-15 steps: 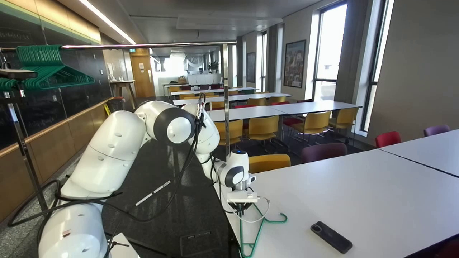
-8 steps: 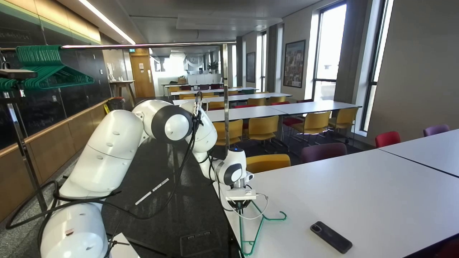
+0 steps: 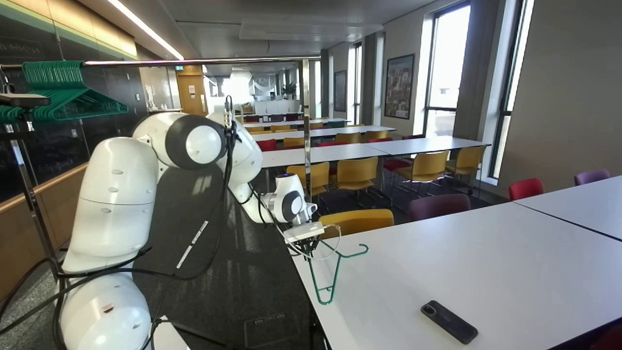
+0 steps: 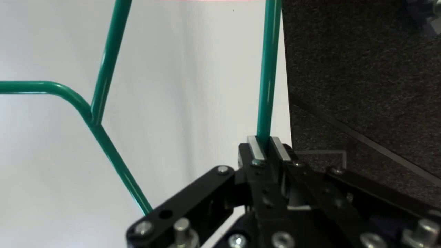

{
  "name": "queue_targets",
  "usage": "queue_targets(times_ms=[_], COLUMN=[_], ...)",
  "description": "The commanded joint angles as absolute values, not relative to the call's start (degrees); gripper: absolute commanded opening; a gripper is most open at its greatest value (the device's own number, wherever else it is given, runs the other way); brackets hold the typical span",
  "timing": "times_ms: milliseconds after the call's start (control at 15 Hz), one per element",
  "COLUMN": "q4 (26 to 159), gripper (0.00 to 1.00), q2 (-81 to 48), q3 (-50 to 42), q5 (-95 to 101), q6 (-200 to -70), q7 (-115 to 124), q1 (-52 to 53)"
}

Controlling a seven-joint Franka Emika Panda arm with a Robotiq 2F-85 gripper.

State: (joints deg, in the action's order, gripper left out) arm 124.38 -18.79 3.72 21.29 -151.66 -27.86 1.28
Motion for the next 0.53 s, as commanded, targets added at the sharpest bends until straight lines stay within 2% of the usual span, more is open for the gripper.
queue_targets(times_ms=[0, 467], q4=[130.54, 131.1], gripper=[0.03, 0.03], q2=[-8.54, 1.51], q3=[2.2, 1.34], q5=[28.95, 57.48], q6=[-151.28, -148.24], q7=[-21.35, 9.32], q1=[5.47, 10.27])
